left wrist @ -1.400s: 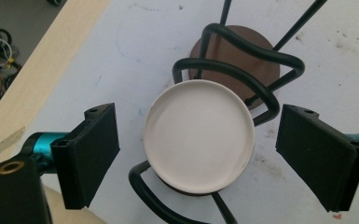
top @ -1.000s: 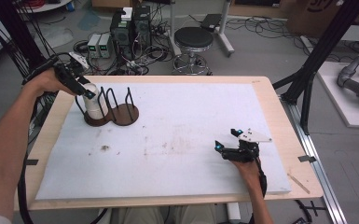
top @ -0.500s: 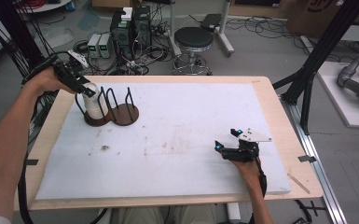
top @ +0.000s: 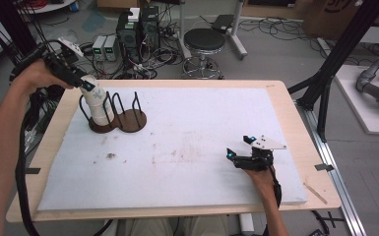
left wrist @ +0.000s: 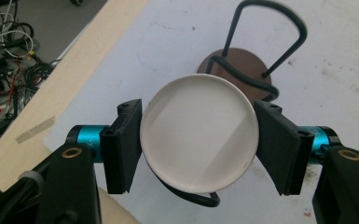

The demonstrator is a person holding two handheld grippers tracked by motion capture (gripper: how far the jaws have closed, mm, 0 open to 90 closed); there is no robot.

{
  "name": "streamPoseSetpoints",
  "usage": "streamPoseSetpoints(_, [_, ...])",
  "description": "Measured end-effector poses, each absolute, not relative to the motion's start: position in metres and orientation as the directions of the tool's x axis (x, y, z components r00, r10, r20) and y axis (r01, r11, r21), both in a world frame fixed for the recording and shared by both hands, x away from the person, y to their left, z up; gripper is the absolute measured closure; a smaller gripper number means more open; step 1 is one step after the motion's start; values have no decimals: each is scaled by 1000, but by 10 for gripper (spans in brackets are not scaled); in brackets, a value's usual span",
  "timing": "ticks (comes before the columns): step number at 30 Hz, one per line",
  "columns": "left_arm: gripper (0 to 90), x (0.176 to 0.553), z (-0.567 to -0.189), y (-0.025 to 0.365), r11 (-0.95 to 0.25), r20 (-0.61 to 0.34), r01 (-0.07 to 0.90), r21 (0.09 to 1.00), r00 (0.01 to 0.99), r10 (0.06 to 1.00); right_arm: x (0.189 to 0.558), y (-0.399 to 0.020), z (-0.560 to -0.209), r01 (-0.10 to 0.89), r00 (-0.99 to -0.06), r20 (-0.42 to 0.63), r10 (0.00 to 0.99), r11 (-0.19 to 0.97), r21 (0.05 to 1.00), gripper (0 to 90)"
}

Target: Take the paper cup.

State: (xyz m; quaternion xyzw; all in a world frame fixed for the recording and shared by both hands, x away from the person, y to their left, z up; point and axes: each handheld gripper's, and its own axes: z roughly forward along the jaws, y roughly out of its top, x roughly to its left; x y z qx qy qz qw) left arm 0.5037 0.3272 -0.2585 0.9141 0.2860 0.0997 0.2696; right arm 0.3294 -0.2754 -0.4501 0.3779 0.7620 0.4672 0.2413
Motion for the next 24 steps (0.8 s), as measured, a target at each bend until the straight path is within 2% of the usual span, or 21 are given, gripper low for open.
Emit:
streamPoseSetpoints(7, [364,498,-229,323,-684,54,450,574,813,580,329,-276,-450,347,-597,-15,802,275,896,151])
streamPoseSetpoints(16, [364,489,-218,320,-687,66,443,576,812,579,329,-276,-450,345,-599,-10,801,269,899,151])
streamPoseSetpoints(19, [364,481,-212,316,-684,74,419,597,820,567,329,-276,-450,347,-598,-8,801,268,899,151])
streamPoseSetpoints(24, [362,451,-207,303,-641,61,338,689,854,516,329,-276,-450,346,-597,-6,802,264,901,151])
